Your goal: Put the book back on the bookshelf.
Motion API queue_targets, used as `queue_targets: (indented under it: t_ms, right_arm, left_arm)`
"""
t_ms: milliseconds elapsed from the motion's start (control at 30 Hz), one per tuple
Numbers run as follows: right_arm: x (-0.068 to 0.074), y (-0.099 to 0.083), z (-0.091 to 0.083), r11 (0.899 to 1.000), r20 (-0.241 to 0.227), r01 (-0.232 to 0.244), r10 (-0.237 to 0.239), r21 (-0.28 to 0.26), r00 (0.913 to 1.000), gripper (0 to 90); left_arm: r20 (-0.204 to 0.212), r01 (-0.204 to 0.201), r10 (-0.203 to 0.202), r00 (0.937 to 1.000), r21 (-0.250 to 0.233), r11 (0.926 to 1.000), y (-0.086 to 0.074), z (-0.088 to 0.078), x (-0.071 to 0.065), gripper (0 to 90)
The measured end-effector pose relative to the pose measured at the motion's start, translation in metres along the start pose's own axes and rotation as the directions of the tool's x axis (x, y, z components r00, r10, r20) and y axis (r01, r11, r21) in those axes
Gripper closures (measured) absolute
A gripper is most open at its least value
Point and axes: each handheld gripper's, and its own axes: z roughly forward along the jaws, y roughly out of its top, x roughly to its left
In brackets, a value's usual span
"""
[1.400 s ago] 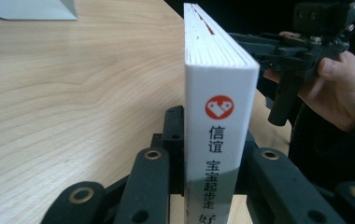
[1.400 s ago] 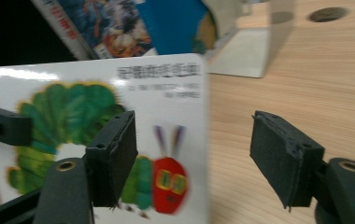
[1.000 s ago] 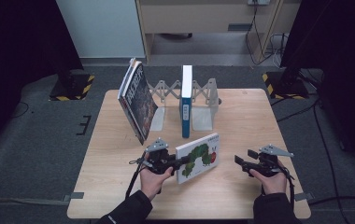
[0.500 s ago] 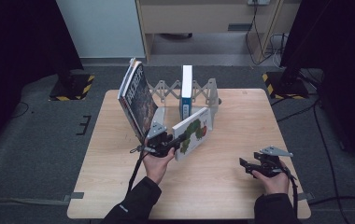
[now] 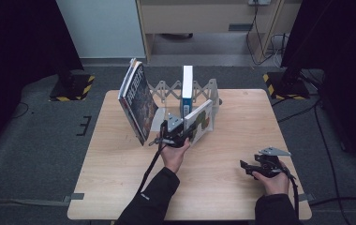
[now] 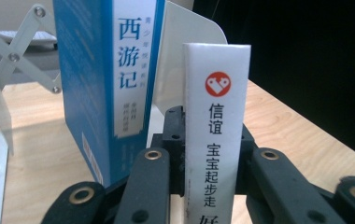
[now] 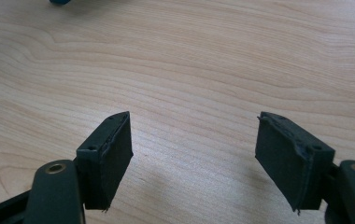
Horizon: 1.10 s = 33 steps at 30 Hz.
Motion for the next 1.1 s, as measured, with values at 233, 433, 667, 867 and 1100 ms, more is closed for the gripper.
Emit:
queue_targets:
  t_ms: [233,433,667,867,1100]
  right_arm:
    - [0.001,0.000,0.001,1.000,-0.003,0.005,-0.005,0.002,1.0000,27.8]
    - [0.002,0.000,0.002,1.000,-0.006,0.014,-0.014,0.004,0.9999,27.8]
    - [0.003,-0.001,0.002,1.000,-0.007,0.012,-0.012,0.003,0.9999,27.8]
    - [0.003,-0.001,0.003,1.000,-0.007,0.019,-0.019,0.012,0.9998,27.7]
    - [0.004,-0.001,0.004,1.000,-0.010,0.020,-0.020,0.021,0.9997,27.9]
  left_arm:
    - [-0.028,0.017,-0.017,0.9994,-0.002,0.9998,-0.008,0.026,0.002,74.4]
    - [-0.043,0.019,-0.020,0.9989,-0.029,0.9994,-0.014,0.037,0.001,74.3]
    - [-0.056,0.016,-0.018,0.9983,-0.027,0.9995,-0.017,0.041,0.000,73.7]
    - [-0.055,0.012,-0.012,0.9984,0.011,0.9999,-0.026,0.038,-0.004,73.5]
    - [-0.065,0.009,-0.004,0.9979,0.075,0.9971,-0.043,0.034,-0.008,73.5]
